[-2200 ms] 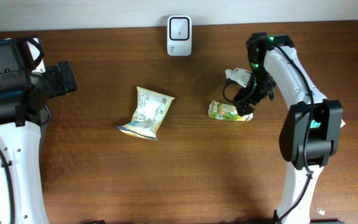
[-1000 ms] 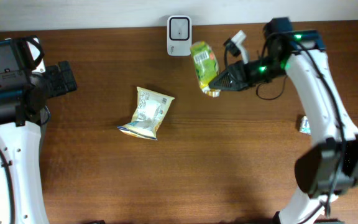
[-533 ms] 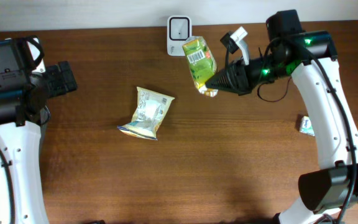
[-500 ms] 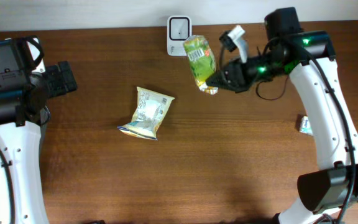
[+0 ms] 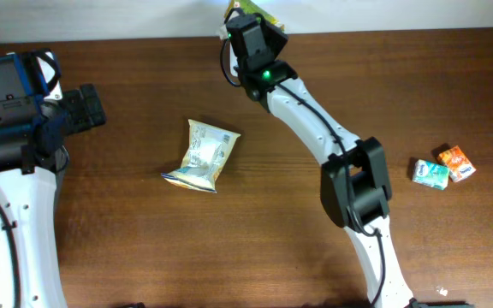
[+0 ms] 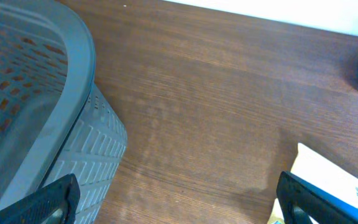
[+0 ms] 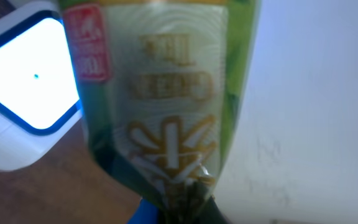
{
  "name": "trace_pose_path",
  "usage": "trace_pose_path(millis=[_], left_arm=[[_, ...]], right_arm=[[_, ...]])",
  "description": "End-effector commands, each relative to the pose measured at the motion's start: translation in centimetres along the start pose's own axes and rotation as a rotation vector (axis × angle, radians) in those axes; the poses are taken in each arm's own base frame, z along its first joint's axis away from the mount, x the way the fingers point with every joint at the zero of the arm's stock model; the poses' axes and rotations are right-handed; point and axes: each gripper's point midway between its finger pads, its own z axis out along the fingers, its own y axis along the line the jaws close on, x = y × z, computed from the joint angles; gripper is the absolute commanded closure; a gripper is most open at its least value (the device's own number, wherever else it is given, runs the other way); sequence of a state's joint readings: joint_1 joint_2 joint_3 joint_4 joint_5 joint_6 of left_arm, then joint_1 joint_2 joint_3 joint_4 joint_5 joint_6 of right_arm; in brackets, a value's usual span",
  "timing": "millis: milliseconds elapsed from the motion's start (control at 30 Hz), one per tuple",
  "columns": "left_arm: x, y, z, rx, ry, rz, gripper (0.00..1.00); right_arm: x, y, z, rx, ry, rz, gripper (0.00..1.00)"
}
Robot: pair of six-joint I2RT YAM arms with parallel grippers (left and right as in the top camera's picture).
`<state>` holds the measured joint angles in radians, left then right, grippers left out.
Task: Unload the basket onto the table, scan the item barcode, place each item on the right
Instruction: 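Lift the yellow-green bag and hold its barcode at the scanner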
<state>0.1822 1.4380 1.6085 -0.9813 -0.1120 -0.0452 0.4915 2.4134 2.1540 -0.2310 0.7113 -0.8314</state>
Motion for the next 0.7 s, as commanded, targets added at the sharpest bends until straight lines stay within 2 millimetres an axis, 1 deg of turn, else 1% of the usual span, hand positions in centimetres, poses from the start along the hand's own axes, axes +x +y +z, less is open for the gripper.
trace_pose_path(millis=[0,33,100,233,333,400,533,667], left_arm=[[-0.4,0.1,-0.4,0.001,-0.013,0.001,0.01],[-0.4,0.1,-0.4,0.001,-0.013,0.001,0.01],[-0.4,0.1,-0.4,0.001,-0.013,0.002,0.01],[-0.4,0.1,-0.4,0.001,-0.013,0.001,0.01],[-0.4,0.1,-0.4,0.001,-0.013,0.001,0.01],[-0.4,0.1,-0.4,0.001,-0.013,0.001,0.01],[-0.4,0.1,-0.4,0.001,-0.013,0.001,0.01],[-0.4,0.1,-0.4,0.001,-0.013,0.001,0.01]], right_arm=[[-0.3,-0.8,1.1,0.092,0.014,-0.106,0.96],[-0.1,-0.4,1.8,0.101,0.012,-0.095,0.96],[0.5,-0.3,2.9,0.125,0.015,-0.071,0.96],[1.9,0.2,4.5,0.13,0.038,-0.064,0.96],[1.8,0.1,4.8,0.136,0.024,-0.047,0.96],[1.5,-0.3,4.7,0.148,0.012,-0.028,0.96],[1.5,-0.3,4.7,0.148,0.01,-0.028,0.96],[1.2,-0.8,4.2,0.179,0.021,-0.013,0.96]])
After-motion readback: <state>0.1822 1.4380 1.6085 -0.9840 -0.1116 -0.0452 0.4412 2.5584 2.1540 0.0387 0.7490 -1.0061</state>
